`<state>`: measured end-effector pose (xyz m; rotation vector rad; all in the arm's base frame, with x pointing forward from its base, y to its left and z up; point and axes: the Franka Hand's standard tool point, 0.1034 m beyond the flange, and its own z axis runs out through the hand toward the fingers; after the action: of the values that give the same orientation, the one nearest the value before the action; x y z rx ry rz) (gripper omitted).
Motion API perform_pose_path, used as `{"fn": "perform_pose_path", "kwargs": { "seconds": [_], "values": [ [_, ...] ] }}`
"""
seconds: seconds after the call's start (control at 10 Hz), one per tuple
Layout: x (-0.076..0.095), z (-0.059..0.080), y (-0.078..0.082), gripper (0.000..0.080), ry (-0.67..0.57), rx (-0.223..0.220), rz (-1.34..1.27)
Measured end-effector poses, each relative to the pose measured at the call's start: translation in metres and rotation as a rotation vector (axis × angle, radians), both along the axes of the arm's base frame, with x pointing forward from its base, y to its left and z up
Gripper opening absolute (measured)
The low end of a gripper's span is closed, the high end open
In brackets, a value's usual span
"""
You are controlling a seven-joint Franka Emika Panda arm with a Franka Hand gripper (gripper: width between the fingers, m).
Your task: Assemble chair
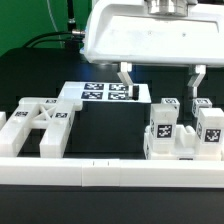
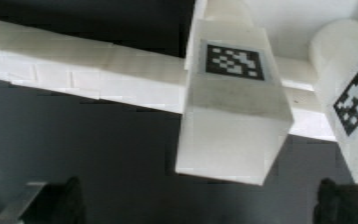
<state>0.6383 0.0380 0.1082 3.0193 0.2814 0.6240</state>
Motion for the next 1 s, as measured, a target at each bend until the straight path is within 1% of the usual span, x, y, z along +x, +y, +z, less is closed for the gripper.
{"fn": "perform_pose_path", "kwargs": {
  "seconds": [0.1, 0.3, 0.5, 0.6, 0.7, 0.8, 0.9, 1.0],
  "values": [
    [-0.001, -0.003, -0.006, 0.0649, 0.005, 0.000, -0.010],
    [-0.001, -0.004, -0.004, 0.0649, -0.005, -0.003, -0.004],
    [-0.002, -0.006, -0.002, 0.0649, 0.021, -0.001, -0.003],
    [-0.005, -0.009, -0.001, 0.0649, 0.062, 0.014, -0.030],
    [-0.007, -0.011, 0.003, 0.0649, 0.157, 0.032, -0.059],
    [-0.004, -0.010, 0.007, 0.0649, 0.219, 0.038, -0.064],
    [-0.003, -0.013, 0.009, 0.0649, 0.257, 0.039, -0.066],
    [-0.007, -0.017, 0.011, 0.0649, 0.342, 0.038, -0.065]
  ]
}}
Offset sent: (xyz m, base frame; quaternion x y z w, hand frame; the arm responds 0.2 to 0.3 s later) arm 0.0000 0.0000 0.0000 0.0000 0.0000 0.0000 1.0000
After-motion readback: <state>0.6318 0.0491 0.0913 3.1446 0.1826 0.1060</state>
